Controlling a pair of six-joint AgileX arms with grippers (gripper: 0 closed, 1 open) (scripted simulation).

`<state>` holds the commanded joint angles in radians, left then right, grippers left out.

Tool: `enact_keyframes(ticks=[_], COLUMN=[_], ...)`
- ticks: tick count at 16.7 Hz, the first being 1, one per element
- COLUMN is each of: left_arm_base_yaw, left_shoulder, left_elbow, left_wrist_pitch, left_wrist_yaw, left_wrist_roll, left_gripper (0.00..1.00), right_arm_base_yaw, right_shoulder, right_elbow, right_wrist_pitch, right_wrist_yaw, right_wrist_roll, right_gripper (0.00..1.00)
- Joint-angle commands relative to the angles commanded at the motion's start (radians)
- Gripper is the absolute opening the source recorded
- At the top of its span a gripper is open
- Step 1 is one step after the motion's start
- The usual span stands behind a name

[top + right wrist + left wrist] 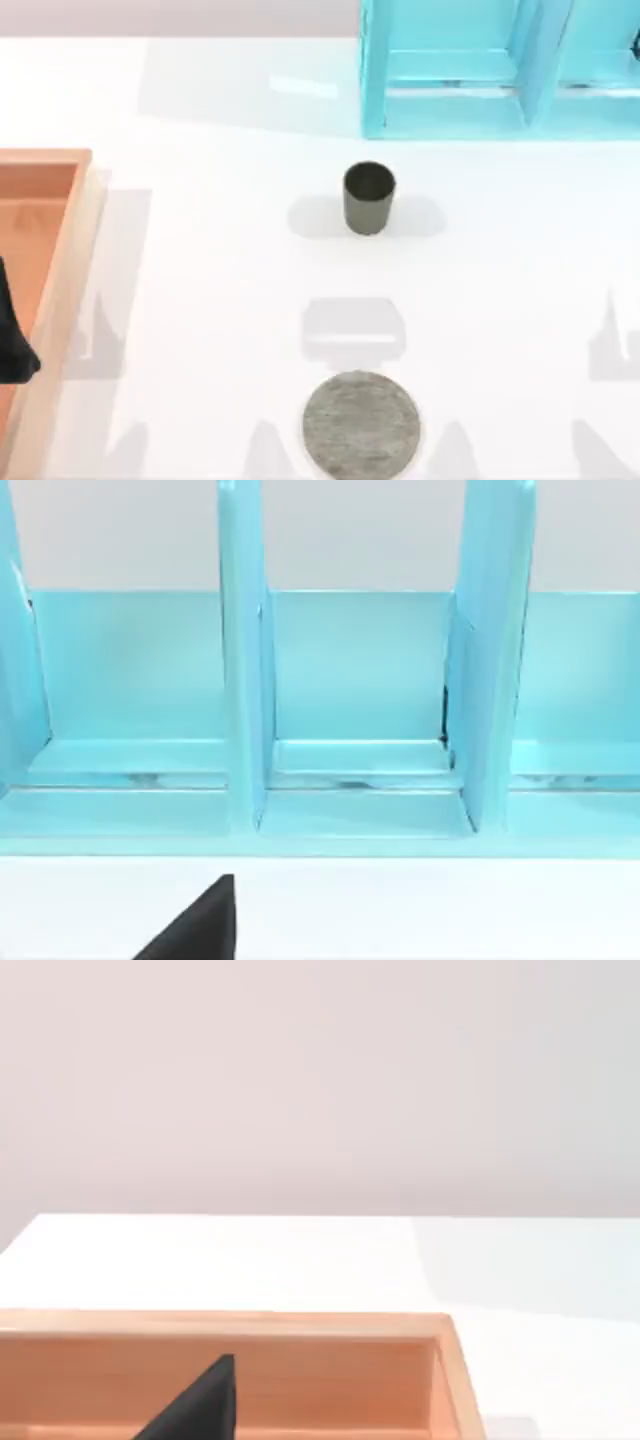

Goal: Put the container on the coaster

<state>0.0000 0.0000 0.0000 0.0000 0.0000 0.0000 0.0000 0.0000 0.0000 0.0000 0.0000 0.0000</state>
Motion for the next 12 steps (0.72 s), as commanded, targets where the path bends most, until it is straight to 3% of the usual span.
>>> enact_keyframes(ticks=[6,12], left_arm_base_yaw=[0.000,0.000], left_shoulder=[0.000,0.000], left_elbow=[0.000,0.000], left_wrist_pitch=[0.000,0.000], left_wrist_yaw=[0.000,0.000], left_wrist_roll=[0.000,0.000], left_gripper=[1.00,1.00], right_arm_base_yaw=[0.001,0.035], right_shoulder=[0.093,0.507], right_elbow=[0.095,0.537], right_wrist_pitch=[-0.068,-0.366], right_wrist_yaw=[-0.012,-0.064], right_wrist_roll=[0.095,0.499], right_gripper=[1.00,1.00])
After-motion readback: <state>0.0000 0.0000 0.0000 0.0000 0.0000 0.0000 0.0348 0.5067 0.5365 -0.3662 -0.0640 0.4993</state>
